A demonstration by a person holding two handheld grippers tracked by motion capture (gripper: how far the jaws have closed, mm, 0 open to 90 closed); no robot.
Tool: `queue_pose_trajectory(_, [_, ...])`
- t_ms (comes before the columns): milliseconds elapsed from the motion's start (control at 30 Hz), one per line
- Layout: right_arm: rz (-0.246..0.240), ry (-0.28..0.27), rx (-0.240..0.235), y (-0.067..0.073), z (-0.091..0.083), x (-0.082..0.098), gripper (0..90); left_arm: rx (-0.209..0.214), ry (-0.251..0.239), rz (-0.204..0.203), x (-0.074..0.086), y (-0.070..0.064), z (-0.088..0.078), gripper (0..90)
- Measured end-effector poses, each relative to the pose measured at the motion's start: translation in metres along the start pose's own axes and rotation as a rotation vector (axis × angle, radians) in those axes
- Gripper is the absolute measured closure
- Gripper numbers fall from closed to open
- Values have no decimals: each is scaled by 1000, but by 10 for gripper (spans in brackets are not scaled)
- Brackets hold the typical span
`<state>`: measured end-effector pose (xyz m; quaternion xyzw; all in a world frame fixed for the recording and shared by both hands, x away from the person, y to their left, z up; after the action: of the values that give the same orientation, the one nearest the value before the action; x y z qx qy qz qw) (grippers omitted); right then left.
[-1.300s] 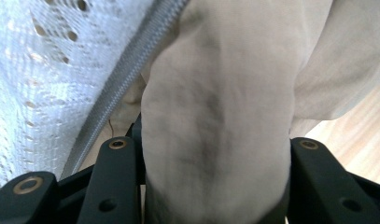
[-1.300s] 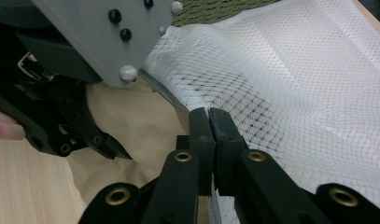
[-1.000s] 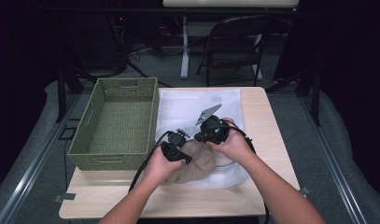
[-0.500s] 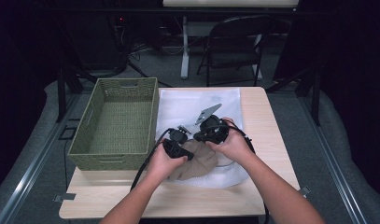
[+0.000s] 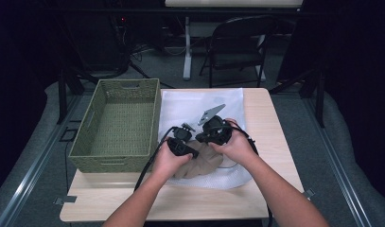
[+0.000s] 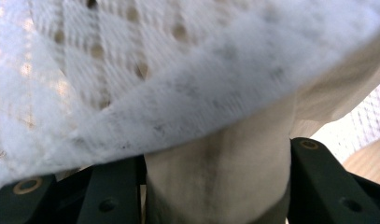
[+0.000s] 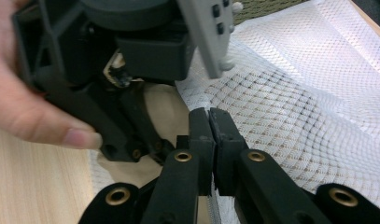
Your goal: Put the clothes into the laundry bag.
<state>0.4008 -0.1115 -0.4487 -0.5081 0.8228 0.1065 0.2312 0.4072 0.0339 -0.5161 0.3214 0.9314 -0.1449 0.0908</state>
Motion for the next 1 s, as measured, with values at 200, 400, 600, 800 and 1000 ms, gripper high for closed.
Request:
queue_pose_trajectory(200, [1,-3,-4,1,1,0,885,-8,-20,-18,-1,3,6,547])
queue_pose_trajectory(400, [4,0,-4,1,3,0,885,-14,-28,-28,-1,3,11,543])
queue_pose_trajectory(600, [4,12,-1,-2,4,2,885,-21,-20,-27,-1,3,13,516])
queue_pose_trajectory(800, [16,6,0,-2,4,3,885,-24,-18,-13,2,1,14,443])
queue_pose_trajectory(1000, [7,17,4,-3,5,2,885,-22,-42,6,4,-2,10,321])
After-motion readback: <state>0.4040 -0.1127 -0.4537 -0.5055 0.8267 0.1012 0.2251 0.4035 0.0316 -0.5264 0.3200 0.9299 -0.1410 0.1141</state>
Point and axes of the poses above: each handheld gripper's, and its own axes: z roughly forward along the jaws, x roughly out of its underside, y roughly to its left, the point moved 1 cm from there along z, roughly forward along the jaws, and after that the axes turned 11 degrees about y, right-handed, at the moved point
